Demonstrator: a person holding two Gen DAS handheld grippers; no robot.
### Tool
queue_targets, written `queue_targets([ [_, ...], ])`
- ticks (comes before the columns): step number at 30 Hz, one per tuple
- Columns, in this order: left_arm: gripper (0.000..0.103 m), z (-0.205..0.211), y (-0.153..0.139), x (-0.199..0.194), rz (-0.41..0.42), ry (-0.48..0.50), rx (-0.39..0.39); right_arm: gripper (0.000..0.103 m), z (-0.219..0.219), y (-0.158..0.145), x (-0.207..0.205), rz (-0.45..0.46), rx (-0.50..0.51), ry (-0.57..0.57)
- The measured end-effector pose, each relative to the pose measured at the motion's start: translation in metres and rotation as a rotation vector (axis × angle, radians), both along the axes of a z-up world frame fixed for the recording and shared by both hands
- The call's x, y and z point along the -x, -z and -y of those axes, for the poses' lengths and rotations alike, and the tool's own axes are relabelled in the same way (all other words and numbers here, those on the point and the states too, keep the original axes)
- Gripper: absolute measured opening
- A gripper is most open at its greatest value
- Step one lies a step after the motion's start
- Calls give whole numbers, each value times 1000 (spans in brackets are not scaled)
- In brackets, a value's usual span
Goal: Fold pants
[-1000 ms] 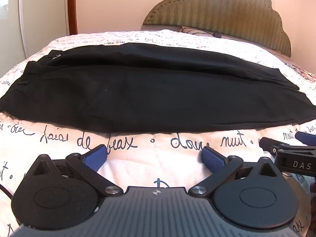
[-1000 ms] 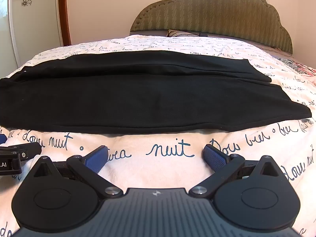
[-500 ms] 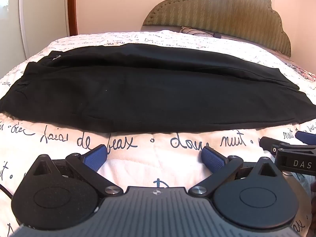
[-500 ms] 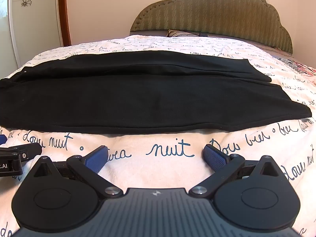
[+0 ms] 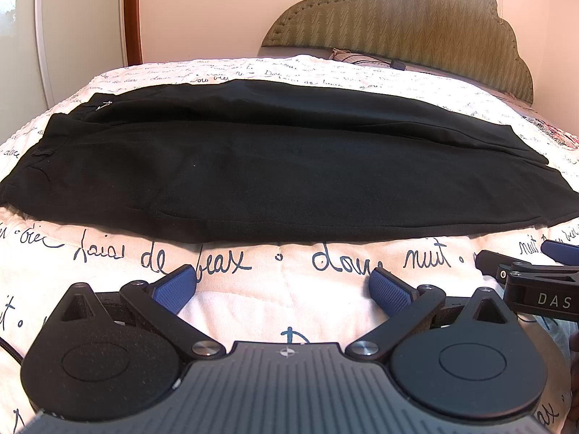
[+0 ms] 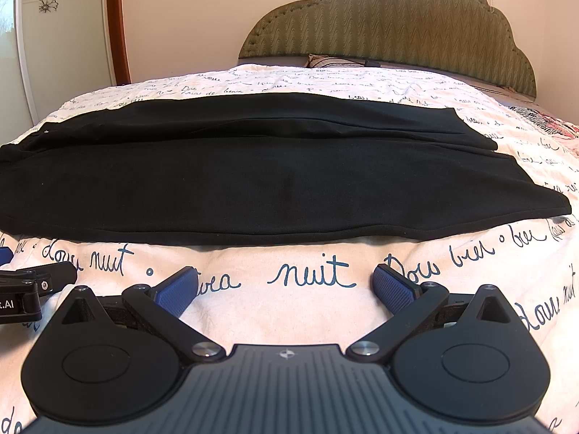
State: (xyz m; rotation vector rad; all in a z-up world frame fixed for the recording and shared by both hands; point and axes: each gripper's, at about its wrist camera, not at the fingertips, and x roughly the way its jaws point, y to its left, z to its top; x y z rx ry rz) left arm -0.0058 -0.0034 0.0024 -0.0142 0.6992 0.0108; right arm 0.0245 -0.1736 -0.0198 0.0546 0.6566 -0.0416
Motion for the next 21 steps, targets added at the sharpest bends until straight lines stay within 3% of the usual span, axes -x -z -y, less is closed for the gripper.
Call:
queue_targets([
  [21,103,0,1,1,2,-1,2,103,0,0,0,0,-1,0],
])
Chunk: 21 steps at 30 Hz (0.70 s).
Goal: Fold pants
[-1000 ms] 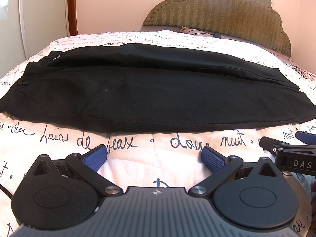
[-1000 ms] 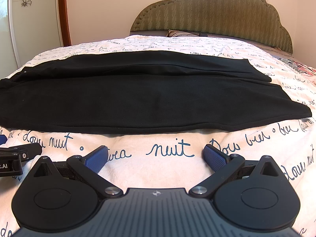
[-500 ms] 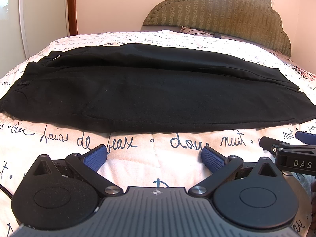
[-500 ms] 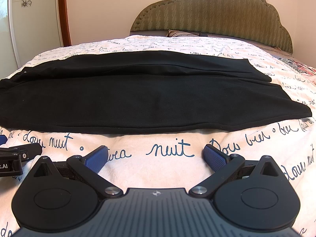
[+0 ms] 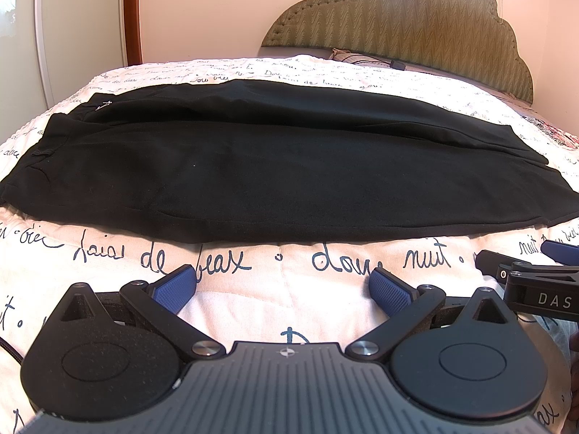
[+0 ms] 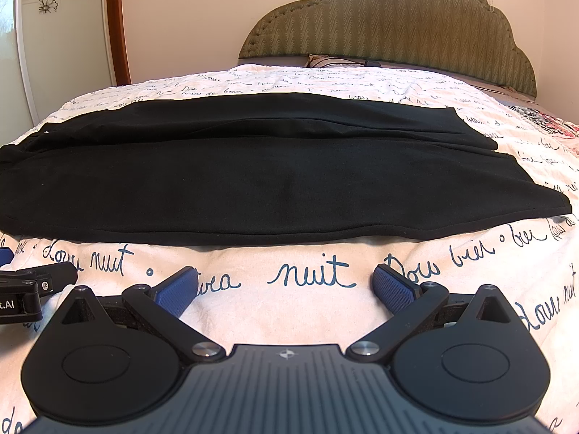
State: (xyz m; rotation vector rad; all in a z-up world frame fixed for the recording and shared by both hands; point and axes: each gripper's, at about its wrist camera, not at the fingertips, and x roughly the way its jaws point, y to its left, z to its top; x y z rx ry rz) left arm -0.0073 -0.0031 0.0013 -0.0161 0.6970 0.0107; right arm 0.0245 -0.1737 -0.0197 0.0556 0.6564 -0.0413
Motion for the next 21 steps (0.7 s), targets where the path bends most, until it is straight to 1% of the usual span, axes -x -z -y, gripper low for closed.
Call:
queue_targets([
  [21,103,-1,1,-1,1,0,0,103,0,0,0,1,-2,0],
])
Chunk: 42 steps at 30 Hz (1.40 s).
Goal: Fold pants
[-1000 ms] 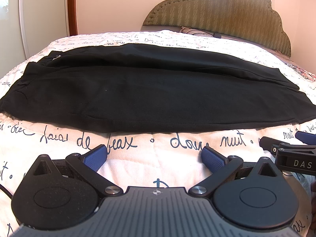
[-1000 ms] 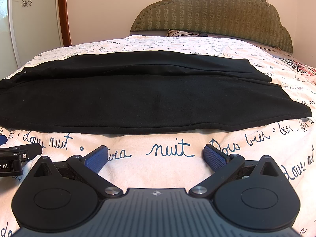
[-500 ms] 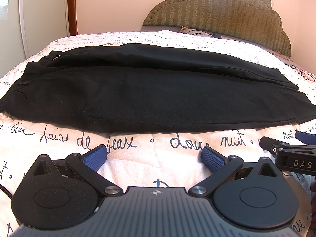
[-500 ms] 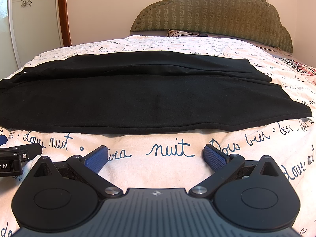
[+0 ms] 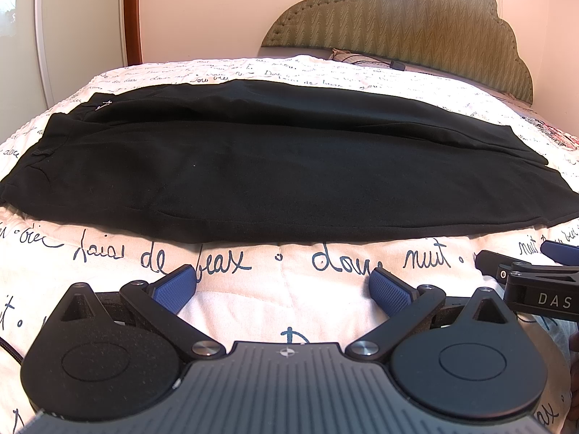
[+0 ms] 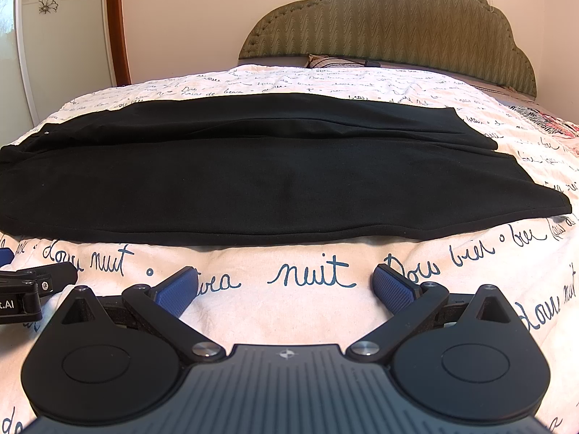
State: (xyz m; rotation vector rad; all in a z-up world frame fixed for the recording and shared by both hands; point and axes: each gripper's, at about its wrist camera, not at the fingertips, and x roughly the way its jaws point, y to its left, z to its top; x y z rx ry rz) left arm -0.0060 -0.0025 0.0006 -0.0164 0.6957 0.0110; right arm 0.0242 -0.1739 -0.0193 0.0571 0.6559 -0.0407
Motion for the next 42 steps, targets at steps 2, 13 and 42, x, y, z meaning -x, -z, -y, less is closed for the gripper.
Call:
queue_targets([
  [2,103,0,0,0,0,0,0,103,0,0,0,0,0,0],
  [13,103,0,0,0,0,0,0,103,0,0,0,0,0,0],
  [42,101,-372,-59,-218,53,-237,651,103,-1,1,-3,-8,3,-1],
])
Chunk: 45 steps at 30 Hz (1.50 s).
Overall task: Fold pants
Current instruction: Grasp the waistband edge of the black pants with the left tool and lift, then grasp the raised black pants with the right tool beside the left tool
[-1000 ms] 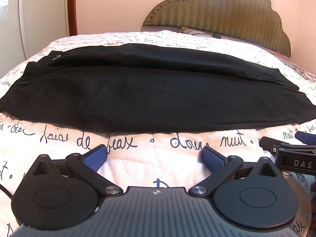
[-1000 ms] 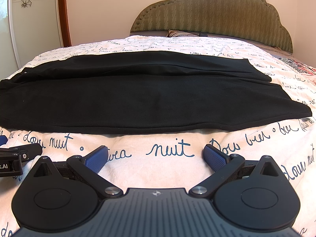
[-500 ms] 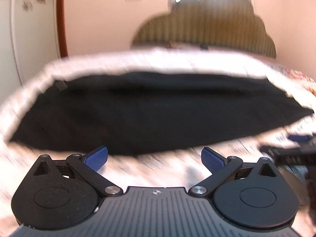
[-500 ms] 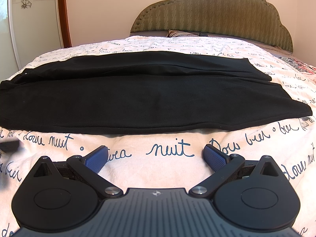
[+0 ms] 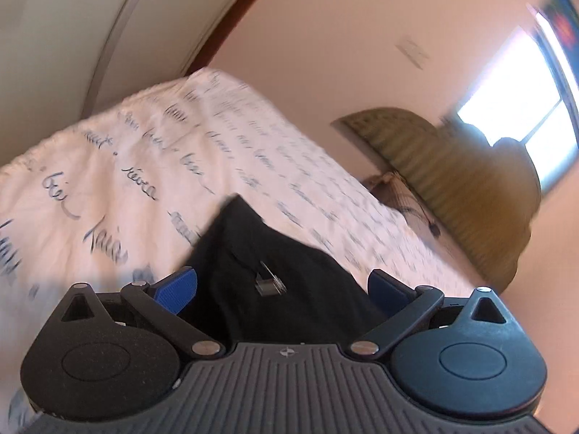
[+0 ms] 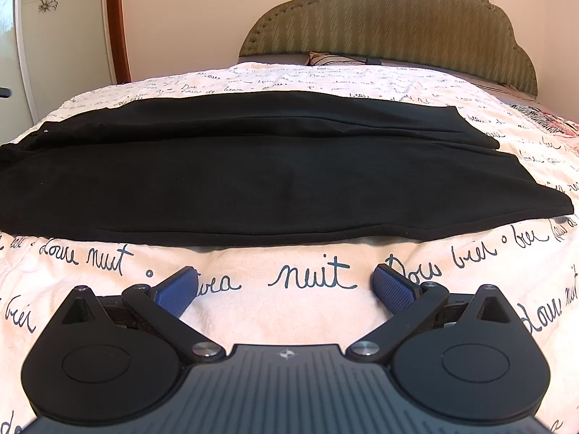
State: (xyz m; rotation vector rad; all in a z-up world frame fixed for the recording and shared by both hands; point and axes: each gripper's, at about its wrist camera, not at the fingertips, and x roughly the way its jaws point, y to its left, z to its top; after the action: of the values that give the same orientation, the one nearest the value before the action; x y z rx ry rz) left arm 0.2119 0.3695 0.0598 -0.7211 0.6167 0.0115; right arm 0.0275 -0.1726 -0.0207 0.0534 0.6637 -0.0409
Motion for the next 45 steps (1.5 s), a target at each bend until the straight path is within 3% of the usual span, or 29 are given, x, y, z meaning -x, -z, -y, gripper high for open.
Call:
queue_targets([
  [4,101,-35,20,-38,-25,-6,59,103,-1,0,0,-1,1,1],
  [8,101,-34,36,-67,-72,74,54,103,0,2,-2,-3,3,4],
  [13,99,-32,41,-83,-45,174,87,103,0,2,-4,-5,3,10],
  [16,85,-29,40,-88,-11,225,112,103,0,2,-6,-7,2,12],
  [19,81,-24,44,-95,-22,260,88,103,-1,2,-6,-8,4,14],
  [22,53,-19,50,-101,-51,251,37,103,-1,2,-6,-8,4,14],
  [24,43,-20,54,-107,-75,233,23,103,-1,2,-7,-9,3,13],
  [25,32,-22,55,-109,-88,218,20,103,-1,2,-6,-9,3,13],
  [26,10,-23,56,-111,-100,204,7,103,-1,2,-7,-9,3,13],
  [27,10,-25,57,-110,-106,196,-16,103,0,2,-6,-10,1,13],
  [31,6,-9,33,-80,69,188,-136,103,6,-2,-6,-15,-38,-3],
  [34,6,9,7,-42,230,159,-163,103,14,-20,-15,-73,-111,14],
  [36,6,22,-2,-17,337,165,-141,103,13,-41,-27,-68,-150,-15],
  [39,6,33,-3,0,469,206,-54,103,-3,-86,-54,45,-130,-224],
  [43,6,30,8,8,586,271,34,103,-31,-124,-134,82,-91,-542],
  [45,6,25,14,8,604,286,72,103,-39,-127,-188,35,-115,-654],
])
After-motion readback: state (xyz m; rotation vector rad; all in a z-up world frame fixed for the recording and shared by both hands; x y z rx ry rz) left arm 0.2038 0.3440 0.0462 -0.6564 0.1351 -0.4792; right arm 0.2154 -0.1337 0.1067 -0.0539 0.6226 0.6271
